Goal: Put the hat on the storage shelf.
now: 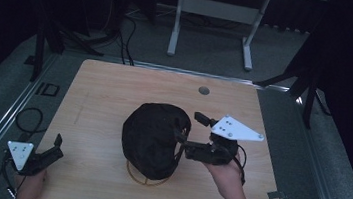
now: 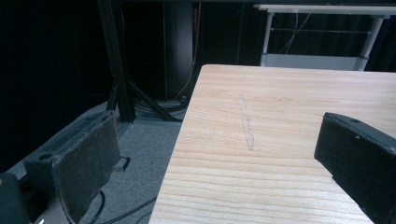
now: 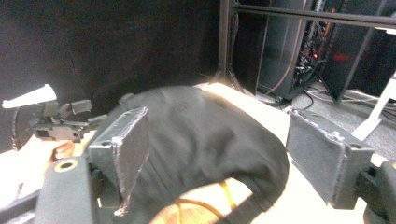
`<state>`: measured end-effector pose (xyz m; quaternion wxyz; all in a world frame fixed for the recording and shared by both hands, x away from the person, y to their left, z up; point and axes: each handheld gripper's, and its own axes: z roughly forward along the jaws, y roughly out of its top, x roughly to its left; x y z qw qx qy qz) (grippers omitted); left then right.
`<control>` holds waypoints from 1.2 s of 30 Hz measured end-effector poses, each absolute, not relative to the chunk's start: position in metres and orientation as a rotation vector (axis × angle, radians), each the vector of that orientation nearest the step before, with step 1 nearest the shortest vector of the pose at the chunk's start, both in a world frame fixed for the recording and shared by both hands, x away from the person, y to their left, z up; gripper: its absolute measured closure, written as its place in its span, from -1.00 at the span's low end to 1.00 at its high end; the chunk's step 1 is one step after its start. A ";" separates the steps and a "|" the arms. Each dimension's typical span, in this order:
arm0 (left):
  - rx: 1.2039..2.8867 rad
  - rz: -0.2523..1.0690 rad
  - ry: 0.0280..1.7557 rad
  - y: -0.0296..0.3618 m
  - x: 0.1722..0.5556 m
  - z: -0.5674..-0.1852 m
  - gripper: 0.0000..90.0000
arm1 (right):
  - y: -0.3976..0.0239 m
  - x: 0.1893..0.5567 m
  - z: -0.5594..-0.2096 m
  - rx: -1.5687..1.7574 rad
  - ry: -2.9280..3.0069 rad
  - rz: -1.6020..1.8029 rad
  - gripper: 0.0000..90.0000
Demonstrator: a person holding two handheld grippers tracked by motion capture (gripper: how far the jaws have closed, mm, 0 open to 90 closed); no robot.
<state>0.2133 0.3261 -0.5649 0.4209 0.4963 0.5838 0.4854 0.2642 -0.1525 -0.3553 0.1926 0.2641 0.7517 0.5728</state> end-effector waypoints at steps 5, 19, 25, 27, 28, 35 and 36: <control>1.243 1.217 1.463 0.326 0.213 -0.565 -0.99 | -0.170 0.270 -0.363 0.787 2.092 1.574 -0.63; 1.251 1.222 1.464 0.325 0.213 -0.565 -0.99 | -0.231 0.287 -0.400 0.917 1.984 1.439 -0.69; 1.252 1.225 1.463 0.325 0.213 -0.565 -0.99 | -0.258 0.292 -0.423 0.976 1.940 1.403 -0.69; 1.251 1.223 1.464 0.325 0.214 -0.565 -0.99 | -0.266 0.294 -0.432 0.991 1.932 1.392 -0.69; 1.251 1.222 1.465 0.325 0.214 -0.565 -0.99 | -0.272 0.295 -0.437 1.001 1.928 1.376 -0.69; 1.252 1.225 1.464 0.325 0.214 -0.565 -0.99 | -0.299 0.301 -0.468 1.083 1.895 1.293 -0.69; 1.252 1.225 1.465 0.325 0.214 -0.565 -0.99 | -0.304 0.301 -0.473 1.088 1.890 1.282 -0.69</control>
